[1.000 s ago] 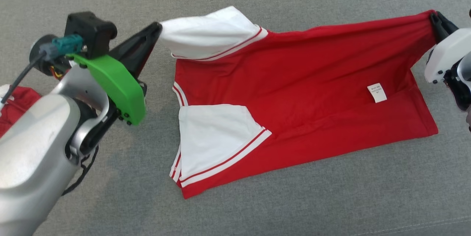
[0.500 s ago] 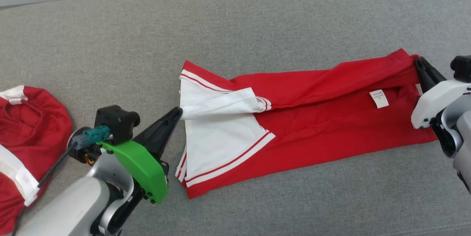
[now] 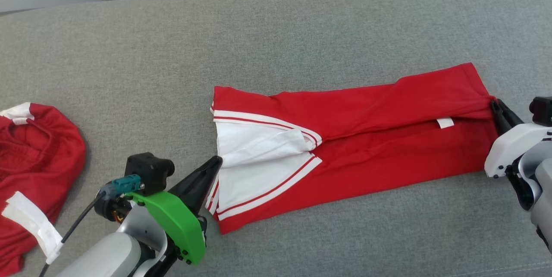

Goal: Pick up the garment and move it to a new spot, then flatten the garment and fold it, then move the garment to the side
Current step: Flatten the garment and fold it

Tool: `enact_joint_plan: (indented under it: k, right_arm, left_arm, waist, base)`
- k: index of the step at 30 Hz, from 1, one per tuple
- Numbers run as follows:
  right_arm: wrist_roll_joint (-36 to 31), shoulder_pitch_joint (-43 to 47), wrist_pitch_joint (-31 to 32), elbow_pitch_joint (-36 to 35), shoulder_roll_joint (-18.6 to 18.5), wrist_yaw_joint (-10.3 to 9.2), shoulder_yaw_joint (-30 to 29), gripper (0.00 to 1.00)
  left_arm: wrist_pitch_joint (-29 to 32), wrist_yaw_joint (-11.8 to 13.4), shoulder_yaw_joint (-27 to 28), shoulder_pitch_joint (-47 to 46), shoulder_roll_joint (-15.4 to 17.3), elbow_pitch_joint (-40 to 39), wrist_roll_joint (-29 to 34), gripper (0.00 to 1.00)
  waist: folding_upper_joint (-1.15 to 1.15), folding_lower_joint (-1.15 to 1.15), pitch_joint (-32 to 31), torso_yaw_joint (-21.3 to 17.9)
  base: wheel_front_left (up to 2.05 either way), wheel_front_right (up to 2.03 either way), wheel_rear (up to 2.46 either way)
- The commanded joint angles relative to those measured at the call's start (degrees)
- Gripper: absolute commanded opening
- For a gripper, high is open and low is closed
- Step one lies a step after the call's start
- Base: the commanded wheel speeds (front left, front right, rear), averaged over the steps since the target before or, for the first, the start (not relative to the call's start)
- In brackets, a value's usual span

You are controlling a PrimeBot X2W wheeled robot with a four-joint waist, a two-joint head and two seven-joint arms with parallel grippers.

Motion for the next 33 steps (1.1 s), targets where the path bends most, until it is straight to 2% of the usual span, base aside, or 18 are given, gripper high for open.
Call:
enact_joint_plan:
  k: [1, 3, 4, 5, 6, 7, 8, 13, 19, 23, 26, 33]
  right_arm:
    - [0.07, 1.09, -0.44, 0.44, 0.28, -0.11, -0.14, 0.00]
    - [-0.03, 1.27, -0.48, 0.92, 0.50, -0.11, -0.28, 0.00]
    - [0.01, 1.36, -0.45, 1.13, 0.65, -0.11, -0.27, 0.22]
    - [0.09, 1.44, -0.39, 1.43, 0.82, -0.11, -0.28, 0.48]
    - [0.09, 1.48, -0.40, 1.62, 0.91, -0.11, -0.28, 1.00]
    - [0.19, 1.57, -0.41, 1.93, 0.98, -0.11, -0.47, 1.00]
    - [0.20, 1.69, -0.42, 2.16, 1.03, -0.11, -0.55, 1.00]
    - [-0.81, 2.93, -0.46, 0.87, 0.95, -0.11, -3.05, 1.00]
    - [-3.59, 10.01, -0.43, -7.16, 3.03, -0.11, -10.26, 1.00]
    - [-5.90, 16.44, -0.43, -12.21, 5.63, -0.11, -15.19, 1.00]
    - [-7.10, 20.63, -0.44, -14.67, 7.65, -0.11, -18.19, 1.00]
    - [-8.75, 27.47, -0.44, -17.99, 11.53, -0.10, -24.32, 1.00]
  left_arm:
    - [-0.43, 0.16, -0.13, 1.19, -0.23, 0.31, -0.45, 0.00]
    - [-0.32, 0.21, -0.42, 1.70, -0.49, 0.72, -0.77, 0.00]
    - [0.04, 0.27, -0.66, 1.97, -0.49, 0.92, -0.81, 0.05]
    - [0.21, 0.29, -0.90, 2.22, -0.63, 1.04, -1.06, 0.30]
    - [0.12, 0.38, -0.89, 2.31, -0.83, 1.13, -1.11, 0.45]
    - [-0.11, 0.52, -0.88, 2.46, -1.02, 1.30, -1.17, 0.68]
    - [-0.37, 0.79, -0.83, 2.71, -1.14, 1.49, -1.24, 1.00]
    - [-4.91, 3.06, 0.53, 4.52, -2.44, 2.03, 0.15, 1.00]
    - [-15.41, 9.24, 3.14, 9.36, -5.13, 4.37, 3.20, 1.00]
    - [-18.66, 13.09, 6.46, 12.94, -7.91, 6.07, 5.64, 1.00]
    - [-19.09, 14.01, 9.67, 15.31, -10.68, 5.61, 9.35, 1.00]
    - [-19.05, 13.05, 17.29, 22.77, -17.34, 3.48, 21.75, 1.00]
  waist:
    - [0.00, 0.00, -0.32, -0.02]
    - [0.00, 0.00, -0.70, -0.07]
    - [0.00, 0.00, -0.84, -0.10]
    - [0.00, 0.00, -1.04, -0.13]
    - [0.00, 0.00, -1.20, -0.14]
    - [0.00, 0.00, -1.45, -0.14]
    - [0.00, 0.00, -1.68, -0.14]
    - [0.00, 0.00, -3.78, -0.18]
    - [0.00, 0.00, -8.00, -0.44]
    - [0.00, 0.00, -10.67, -0.18]
    - [0.00, 0.00, -12.22, 0.51]
    - [0.00, 0.00, -14.85, 3.24]
  base:
    - [0.00, 0.00, 0.00]
    - [0.00, 0.00, 0.00]
    - [0.00, 0.00, 0.00]
    - [0.00, 0.00, 0.00]
    - [0.00, 0.00, 0.00]
    - [0.00, 0.00, 0.00]
    - [0.00, 0.00, 0.00]
    - [0.00, 0.00, 0.00]
    - [0.00, 0.00, 0.00]
    - [0.00, 0.00, 0.00]
    - [0.00, 0.00, 0.00]
    - [0.00, 0.00, 0.00]
